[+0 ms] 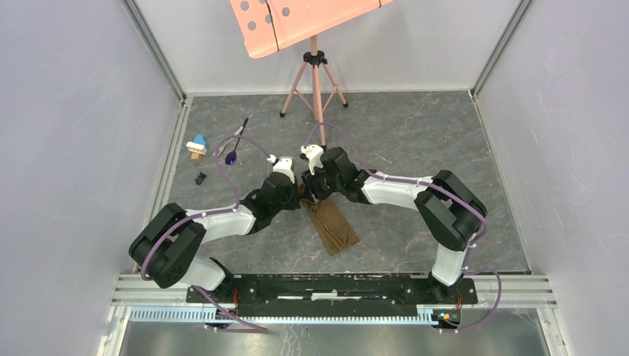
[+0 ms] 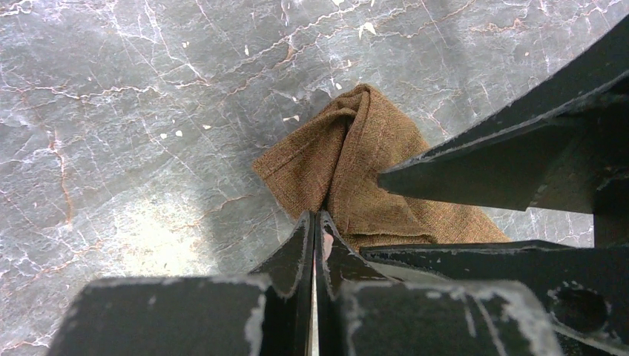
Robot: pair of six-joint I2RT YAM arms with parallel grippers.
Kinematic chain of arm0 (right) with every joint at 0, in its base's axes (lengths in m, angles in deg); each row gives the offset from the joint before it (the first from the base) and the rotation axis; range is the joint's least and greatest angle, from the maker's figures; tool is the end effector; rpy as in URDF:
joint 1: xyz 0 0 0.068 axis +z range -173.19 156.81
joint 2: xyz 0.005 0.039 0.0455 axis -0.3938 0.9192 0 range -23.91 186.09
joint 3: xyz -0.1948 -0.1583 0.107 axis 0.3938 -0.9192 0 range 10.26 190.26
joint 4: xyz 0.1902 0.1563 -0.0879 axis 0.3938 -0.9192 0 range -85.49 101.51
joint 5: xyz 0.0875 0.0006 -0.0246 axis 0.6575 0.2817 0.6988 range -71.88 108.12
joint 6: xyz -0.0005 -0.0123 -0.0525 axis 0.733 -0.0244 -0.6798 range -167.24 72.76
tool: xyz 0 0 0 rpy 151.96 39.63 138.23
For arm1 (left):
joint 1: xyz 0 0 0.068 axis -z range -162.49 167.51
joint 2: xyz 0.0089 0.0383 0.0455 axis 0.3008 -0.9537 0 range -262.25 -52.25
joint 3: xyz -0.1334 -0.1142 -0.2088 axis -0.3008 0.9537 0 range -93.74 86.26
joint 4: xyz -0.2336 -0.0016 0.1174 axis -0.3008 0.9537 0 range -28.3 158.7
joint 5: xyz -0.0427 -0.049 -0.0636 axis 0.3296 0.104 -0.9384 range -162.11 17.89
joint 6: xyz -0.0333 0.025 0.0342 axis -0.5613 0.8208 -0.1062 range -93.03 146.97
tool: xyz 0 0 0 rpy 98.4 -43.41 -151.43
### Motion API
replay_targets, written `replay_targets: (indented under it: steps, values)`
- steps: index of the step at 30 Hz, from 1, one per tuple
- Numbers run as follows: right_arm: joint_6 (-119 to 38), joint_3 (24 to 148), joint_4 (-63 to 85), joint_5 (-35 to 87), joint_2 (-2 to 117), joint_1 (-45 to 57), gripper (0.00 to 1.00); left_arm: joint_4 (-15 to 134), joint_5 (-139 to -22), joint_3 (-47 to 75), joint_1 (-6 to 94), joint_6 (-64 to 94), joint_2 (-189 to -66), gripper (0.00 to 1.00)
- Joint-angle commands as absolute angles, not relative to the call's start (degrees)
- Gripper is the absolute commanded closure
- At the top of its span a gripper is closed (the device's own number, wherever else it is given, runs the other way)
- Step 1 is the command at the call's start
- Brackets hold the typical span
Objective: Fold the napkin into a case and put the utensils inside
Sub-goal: Grasp the top corner of the smaller rectangle folded napkin from the folded napkin.
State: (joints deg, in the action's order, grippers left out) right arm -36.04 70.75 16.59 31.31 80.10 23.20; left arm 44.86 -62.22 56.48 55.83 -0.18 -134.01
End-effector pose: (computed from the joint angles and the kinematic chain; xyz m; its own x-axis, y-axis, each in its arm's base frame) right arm 0.2618 0.2865 0.1771 -0.5814 -0.3361 -0.7409 -0.7292 0.6193 0.2913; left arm 0.2152 -0.1624 0.1560 -0.6302 -0.0748 -0.7728 0.2396 0.9280 -0.2853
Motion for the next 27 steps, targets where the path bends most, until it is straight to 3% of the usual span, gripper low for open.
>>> replay_targets:
  steps: [1,16,27]
  values:
    - [-37.3,73.5,17.2,30.5,81.5,23.6,0.58,42.5,-62.4,56.2,55.5,-2.8,-133.3,0.98]
    - [-38.2,71.2,18.7,28.2,82.8,25.1,0.60,43.1,-62.6,56.0,55.4,-2.8,-132.5,0.98]
    - [-34.4,72.4,17.5,24.4,84.4,25.0,0.99,41.9,-63.7,57.3,55.4,-2.8,-130.4,0.98]
